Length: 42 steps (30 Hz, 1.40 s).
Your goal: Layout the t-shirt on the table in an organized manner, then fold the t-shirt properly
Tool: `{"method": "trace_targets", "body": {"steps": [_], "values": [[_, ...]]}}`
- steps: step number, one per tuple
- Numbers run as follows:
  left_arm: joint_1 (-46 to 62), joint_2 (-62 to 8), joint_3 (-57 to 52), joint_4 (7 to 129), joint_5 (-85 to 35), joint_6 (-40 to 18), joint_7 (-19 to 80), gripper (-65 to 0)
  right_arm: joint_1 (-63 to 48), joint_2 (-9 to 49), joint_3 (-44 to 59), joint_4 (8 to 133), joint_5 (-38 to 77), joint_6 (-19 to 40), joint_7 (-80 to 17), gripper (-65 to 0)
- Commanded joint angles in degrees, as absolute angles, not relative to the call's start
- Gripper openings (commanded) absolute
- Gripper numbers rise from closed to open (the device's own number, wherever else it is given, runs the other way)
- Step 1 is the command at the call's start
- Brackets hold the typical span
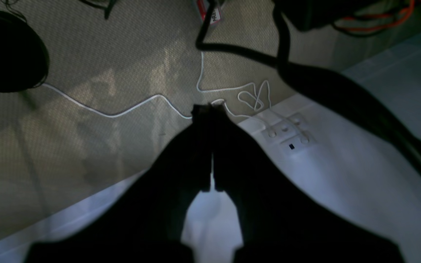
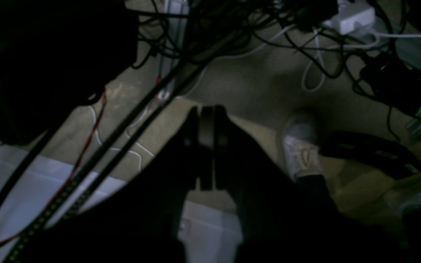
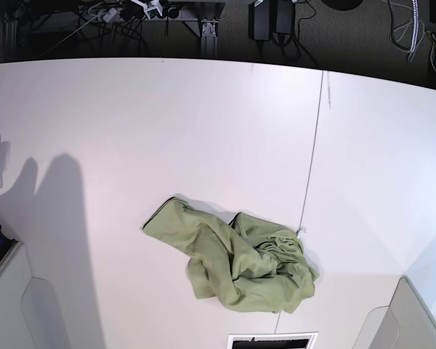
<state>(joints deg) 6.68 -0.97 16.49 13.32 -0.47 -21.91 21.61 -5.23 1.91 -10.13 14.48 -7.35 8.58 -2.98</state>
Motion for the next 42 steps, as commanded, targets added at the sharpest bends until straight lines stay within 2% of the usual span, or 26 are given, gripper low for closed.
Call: {"method": "trace_targets", "body": {"steps": [1,10,17,21,25,35,39,42], "values": [[7.0,-1.0,16.5,13.8,-0.6,-22.8,21.9,-65.0,-5.6,2.1,-10.0,14.7,-7.6,9.0,-2.8,-65.0],[7.4,-1.0,16.5,16.8,-1.9,-22.7,21.9,-65.0,-5.6,2.1,-10.0,14.7,-7.6,9.0,-2.8,-65.0],[12.4,-1.8,16.5,27.4,-1.9,-23.3,21.9,-65.0,-6.6,2.2,-10.0,16.4,-11.2,9.3,-2.8,-65.0],[15.8,-2.6,16.5,34.1,-1.9,-26.2,21.9,-65.0,-9.0,2.3,-10.0,19.7,-11.5,9.3,-2.8,-65.0],[17.9,-3.0,16.5,38.1,-2.0,-26.4,21.9,-65.0,-11.5,2.4,-10.0,23.5,-11.6,9.3,-2.8,-65.0],[18.5,-3.0,16.5,39.4,-2.9,-26.4,24.9,-64.8,-20.8,4.7,-10.0,38.1,-10.7,11.3,-3.0,-65.0],[20.8,-4.0,16.4,44.8,-6.8,-26.4,27.9,-54.3,-26.4,7.0,-10.0,47.4,-8.3,14.3,-3.0,-65.0],[24.4,-6.0,16.4,53.3,-8.0,-26.4,29.0,-52.0,-31.2,9.3,-10.0,56.2,-6.2,15.3,-3.0,-65.0]]}}
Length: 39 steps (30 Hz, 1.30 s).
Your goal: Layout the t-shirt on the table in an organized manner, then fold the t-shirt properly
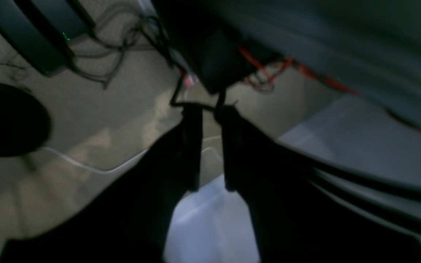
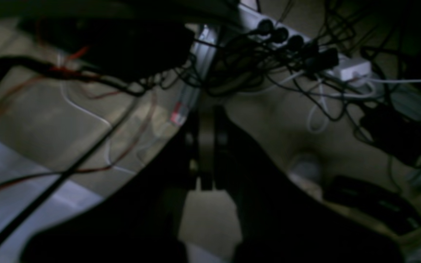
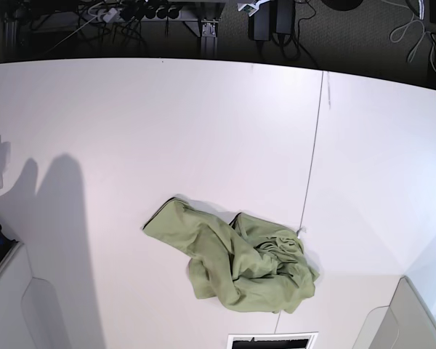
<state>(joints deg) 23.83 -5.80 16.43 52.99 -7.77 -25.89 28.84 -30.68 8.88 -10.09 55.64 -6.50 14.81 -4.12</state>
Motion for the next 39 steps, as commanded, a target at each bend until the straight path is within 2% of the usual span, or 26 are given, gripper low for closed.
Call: {"method": "trace_targets", "body": {"steps": [1,5,9,11,15,21,25,30,33,35,39], "values": [[26.0,-6.9,16.4,56.9,-8.4,-26.4,29.0,-52.0,-32.9,10.2,-10.0,59.5,-5.4,15.2,-3.0,-65.0],[33.2,-10.5,14.4,72.6,-8.6,-26.3,29.0,-52.0,-39.4,14.2,-10.0,73.5,-3.4,15.2,-3.0,-65.0],[40.3,-11.6,7.9,88.8,-9.0,-26.4,29.4,-51.8,-43.8,18.4,-10.0,87.1,-3.4,15.2,-3.0,-65.0],[43.1,-11.6,3.9,96.9,-9.6,-27.3,30.0,-49.6,-44.9,20.4,-10.0,93.3,-3.4,15.2,-3.0,-65.0],[46.0,-13.6,-3.2,111.8,-16.6,-29.5,33.4,-44.2,-45.2,23.7,-10.0,104.2,-3.4,15.2,-3.1,-65.0],[46.1,-19.2,-10.0,124.2,-20.5,-29.6,34.2,-43.7,-39.2,25.1,-10.0,112.1,-3.3,14.5,-5.5,-65.0],[43.2,-22.8,-10.9,125.1,-24.7,-28.7,32.3,-43.2,-29.7,25.0,-10.0,112.0,1.3,12.4,-8.5,-65.0],[33.5,-24.0,-10.8,122.2,-28.8,-28.7,31.0,-31.1,-16.9,21.5,-10.0,110.8,1.8,12.2,-15.8,-65.0],[24.5,-24.0,-8.7,117.3,-30.2,-28.7,29.8,-30.4,-10.0,17.4,-10.0,106.8,1.8,12.2,-16.6,-65.0],[17.2,-24.0,-5.3,112.5,-29.8,-28.7,29.8,-30.4,-5.5,14.5,-10.0,102.3,1.5,12.2,-16.6,-57.6],[4.0,-23.4,3.0,100.6,-26.6,-27.9,28.4,-30.4,2.0,9.5,-10.0,91.4,-0.4,12.2,-16.5,-37.9]]}}
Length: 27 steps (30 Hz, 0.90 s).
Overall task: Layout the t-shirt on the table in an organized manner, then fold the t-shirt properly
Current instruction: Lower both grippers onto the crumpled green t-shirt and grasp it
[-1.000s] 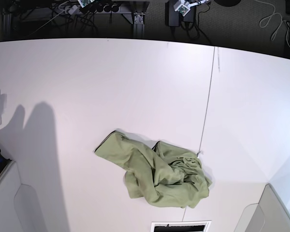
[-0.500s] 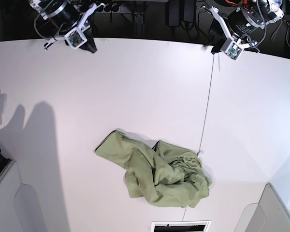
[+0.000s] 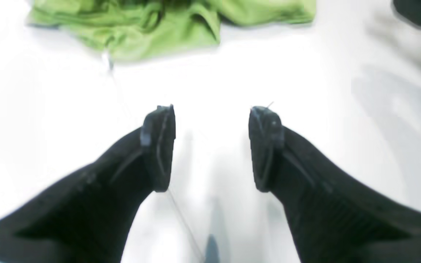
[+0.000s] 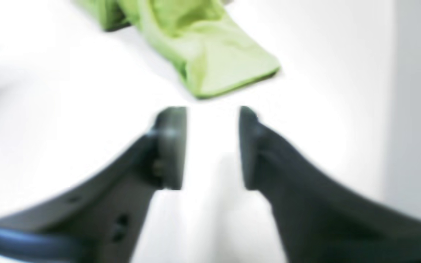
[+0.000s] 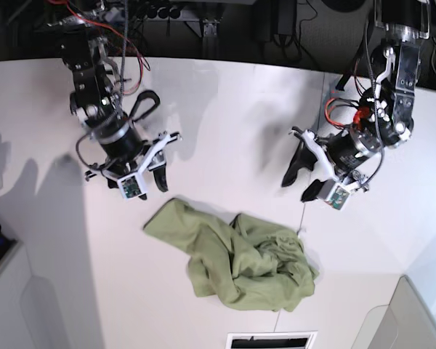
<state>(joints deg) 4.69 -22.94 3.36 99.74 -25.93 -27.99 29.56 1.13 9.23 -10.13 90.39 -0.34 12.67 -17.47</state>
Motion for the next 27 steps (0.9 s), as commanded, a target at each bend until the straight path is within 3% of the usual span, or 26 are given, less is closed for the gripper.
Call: {"method": "trace_targets", "body": {"steps": [1,3,9,19,27], "values": [[1.3,-23.0,4.8,97.6,-25.6,-27.2,27.9,-30.4,3.6,8.4,-10.0,88.8,-1.2,12.2,-16.5,-34.6],[-3.7,-22.2,7.4,91.9,-23.2,-25.8,26.9,-30.4,6.6,6.8,-10.0,84.3,-3.0,12.2,-16.4,-31.4],[-15.4,-19.6,10.6,77.6,-21.2,-24.9,24.7,-30.4,14.4,2.8,-10.0,75.1,-3.7,12.2,-16.4,-31.3],[-23.6,-13.8,10.9,60.1,-14.7,-24.4,16.4,-30.4,21.2,-0.2,-10.0,64.2,-6.2,12.2,-16.3,-31.4],[-26.3,-10.1,10.9,53.3,-9.7,-20.6,14.4,-30.4,22.2,-0.6,-10.0,60.5,-6.2,12.2,-16.3,-31.4]]}}
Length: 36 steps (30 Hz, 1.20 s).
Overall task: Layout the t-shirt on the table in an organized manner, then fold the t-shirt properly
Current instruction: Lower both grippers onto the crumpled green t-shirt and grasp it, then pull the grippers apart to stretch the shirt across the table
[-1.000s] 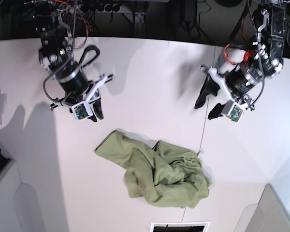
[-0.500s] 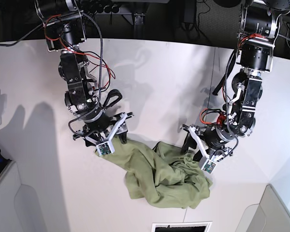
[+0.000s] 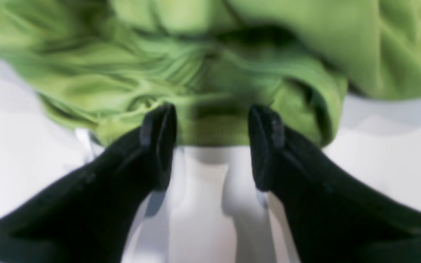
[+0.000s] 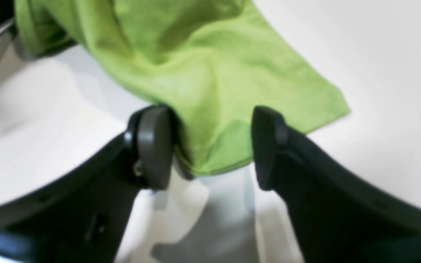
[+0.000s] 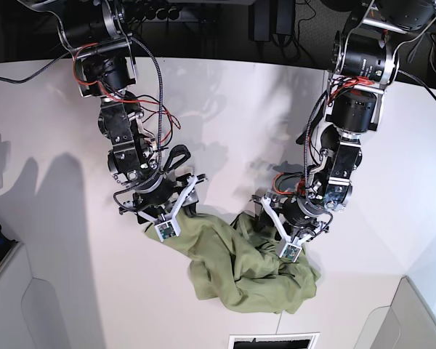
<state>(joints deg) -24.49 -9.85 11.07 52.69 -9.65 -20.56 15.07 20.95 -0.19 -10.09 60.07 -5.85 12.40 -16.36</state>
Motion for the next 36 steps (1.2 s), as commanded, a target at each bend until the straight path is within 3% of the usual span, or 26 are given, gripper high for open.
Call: {"method": "trace_targets", "body": {"steps": [1,3,4,7,8,16,24,32,36], "values": [[-26.3,-9.8,10.9,53.1,-9.3,-20.5,14.2,-30.4,22.2,-0.8,-10.0,60.3,-6.2,12.2,-16.3,-31.4],[-26.3,-9.3,11.0,52.8,-8.5,-19.2,13.9,-31.2,22.2,-1.4,-10.0,60.0,-6.2,12.2,-16.2,-33.3],[-26.3,-9.3,11.0,52.8,-8.5,-18.3,13.9,-35.3,22.2,-1.7,-10.0,59.9,-6.2,12.2,-16.1,-37.3],[-26.3,-9.4,11.0,52.8,-6.3,-18.5,14.0,-60.2,22.2,-1.9,-10.0,59.9,-6.2,12.2,-16.1,-60.5],[-26.3,-9.4,11.0,52.8,-5.1,-18.7,14.0,-65.0,22.2,-1.9,-10.0,59.9,-6.3,12.2,-15.9,-65.0],[-24.9,-15.5,11.0,52.8,-3.6,-18.6,16.9,-65.0,22.5,-0.5,-10.0,60.1,-11.5,11.7,-15.4,-65.0],[-20.3,-23.9,11.0,52.8,-4.3,-18.7,16.9,-65.0,21.6,7.6,-10.0,60.1,-11.4,11.5,-18.1,-65.0],[-13.5,-32.6,11.0,53.1,-15.8,-35.0,17.0,-65.0,17.3,13.9,-9.7,60.2,-9.4,7.3,-20.0,-65.0],[-9.8,-35.9,10.9,56.3,-23.3,-40.0,20.4,-45.1,14.9,15.0,-8.0,61.7,-9.0,5.5,-20.0,-65.0]]}}
